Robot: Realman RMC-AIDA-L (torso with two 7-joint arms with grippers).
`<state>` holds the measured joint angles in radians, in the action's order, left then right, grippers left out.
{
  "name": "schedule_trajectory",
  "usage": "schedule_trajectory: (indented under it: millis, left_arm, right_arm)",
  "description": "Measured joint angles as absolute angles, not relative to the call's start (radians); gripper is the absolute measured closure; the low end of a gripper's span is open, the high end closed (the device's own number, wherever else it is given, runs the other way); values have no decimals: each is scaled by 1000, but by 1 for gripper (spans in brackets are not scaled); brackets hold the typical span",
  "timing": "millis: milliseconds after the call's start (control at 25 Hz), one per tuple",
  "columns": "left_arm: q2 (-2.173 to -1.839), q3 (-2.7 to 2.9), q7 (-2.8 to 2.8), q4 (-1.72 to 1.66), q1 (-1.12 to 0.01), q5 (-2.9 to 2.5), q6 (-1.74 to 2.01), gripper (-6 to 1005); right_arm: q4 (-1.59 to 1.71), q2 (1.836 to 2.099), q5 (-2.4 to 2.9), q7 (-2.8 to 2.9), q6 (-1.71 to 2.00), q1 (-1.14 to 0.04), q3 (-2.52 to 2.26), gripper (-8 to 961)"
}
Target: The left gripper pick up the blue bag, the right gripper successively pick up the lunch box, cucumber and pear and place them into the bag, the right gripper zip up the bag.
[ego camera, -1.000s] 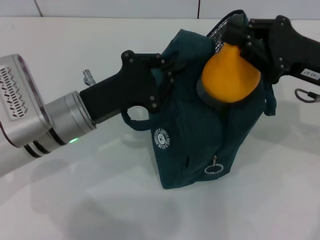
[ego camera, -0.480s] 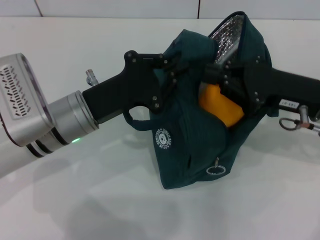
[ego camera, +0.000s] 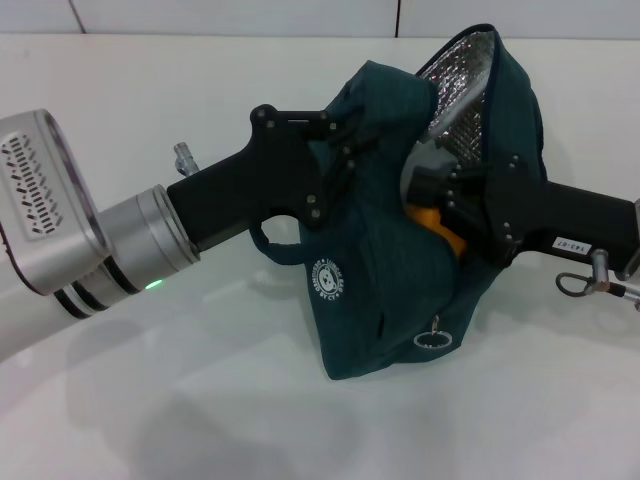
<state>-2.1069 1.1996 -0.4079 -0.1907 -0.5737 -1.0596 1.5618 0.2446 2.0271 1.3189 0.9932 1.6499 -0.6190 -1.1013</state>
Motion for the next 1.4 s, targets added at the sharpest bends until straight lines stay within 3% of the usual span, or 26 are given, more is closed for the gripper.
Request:
schedule_trajectory:
  millis: [400,600,920,1040,1400]
  left_arm:
    - [-2109,1200,-412,-189,-571,-1060,1563,857]
    - [-2107,1199,-412,-189,-567,-1060,1563,857]
    - [-2103,1194,-404,-189,-557,-1060,1556,855]
    - [-2103,1195,-404,-189,-558,-1060,1552,855]
    - [-2106,1201,-403,-189,-573,-1063,1536,853]
  right_arm:
    - [234,2028,1236,974,1730,-578,-1101,779]
    - [245,2022,1161,910,1797,-495,-1092,581]
    - [305,1981,1165,873,1688,-307,-1078,465]
    - [310,1989,1170,873,1629,-293,-1084,422]
    - [298,2013,1218,873,1499,-369,-1115,426]
